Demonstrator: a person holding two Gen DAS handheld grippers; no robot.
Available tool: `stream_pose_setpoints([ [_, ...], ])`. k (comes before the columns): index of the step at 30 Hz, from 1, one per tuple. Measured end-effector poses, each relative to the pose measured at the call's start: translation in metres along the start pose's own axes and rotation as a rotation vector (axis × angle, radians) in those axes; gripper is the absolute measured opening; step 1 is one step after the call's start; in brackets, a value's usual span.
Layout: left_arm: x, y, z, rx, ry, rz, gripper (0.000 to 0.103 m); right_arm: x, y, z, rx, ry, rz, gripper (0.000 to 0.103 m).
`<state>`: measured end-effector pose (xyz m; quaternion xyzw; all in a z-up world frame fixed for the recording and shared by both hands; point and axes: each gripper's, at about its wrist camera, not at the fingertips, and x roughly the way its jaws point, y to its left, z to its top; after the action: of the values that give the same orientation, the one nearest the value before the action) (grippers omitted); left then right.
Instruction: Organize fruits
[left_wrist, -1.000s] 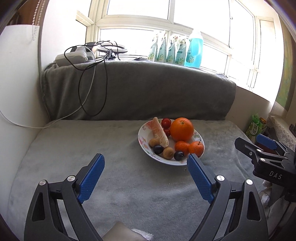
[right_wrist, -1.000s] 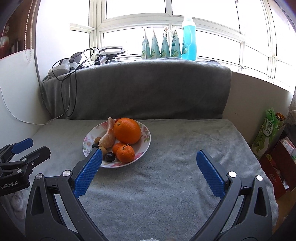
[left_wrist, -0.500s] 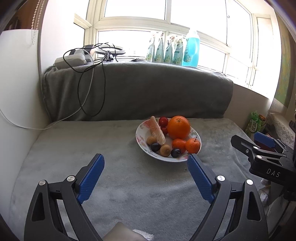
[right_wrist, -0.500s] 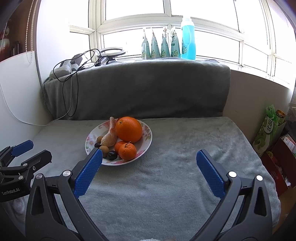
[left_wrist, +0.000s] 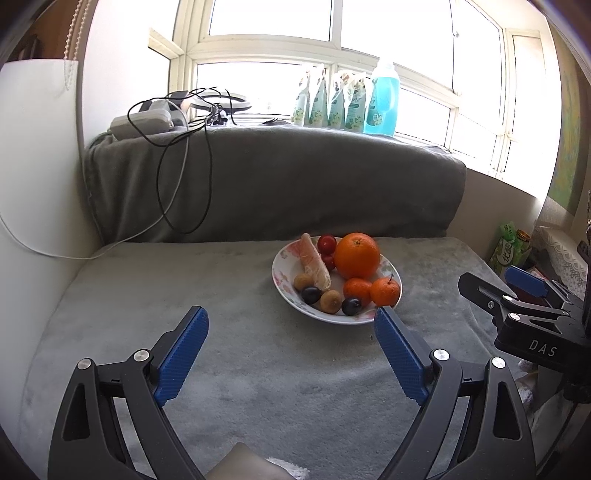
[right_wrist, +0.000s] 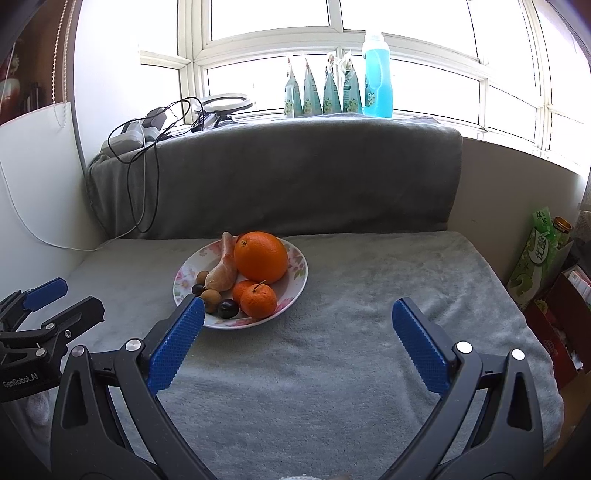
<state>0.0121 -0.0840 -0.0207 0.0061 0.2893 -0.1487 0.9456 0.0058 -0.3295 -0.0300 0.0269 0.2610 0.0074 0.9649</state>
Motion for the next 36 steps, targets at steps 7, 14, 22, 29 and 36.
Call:
stream_pose_setpoints([
  [7, -0.0015, -0.0003, 0.0000, -0.002, -0.003, -0.004, 0.091, 0.0001, 0.0014, -0.0004, -0.003, 0.000, 0.000, 0.103],
  [14, -0.0022, -0.0012, -0.0002, -0.002, -0.005, -0.006, 0.091, 0.0002, 0.0041, -0.0009, -0.003, 0.002, 0.003, 0.103],
  [22, -0.0032, -0.0015, -0.0004, -0.001, -0.008, -0.007, 0.091, 0.0003, 0.0041, -0.0007, -0.004, 0.002, 0.005, 0.103],
  [29, -0.0033, -0.0001, -0.0001, -0.004, -0.009, -0.006, 0.091, -0.0002, 0.0041, -0.0009, -0.003, 0.003, 0.004, 0.103],
  [36, -0.0039, 0.0009, -0.0001, -0.008, -0.010, -0.008, 0.091, 0.0010, 0.0067, -0.0017, -0.008, 0.007, 0.010, 0.103],
])
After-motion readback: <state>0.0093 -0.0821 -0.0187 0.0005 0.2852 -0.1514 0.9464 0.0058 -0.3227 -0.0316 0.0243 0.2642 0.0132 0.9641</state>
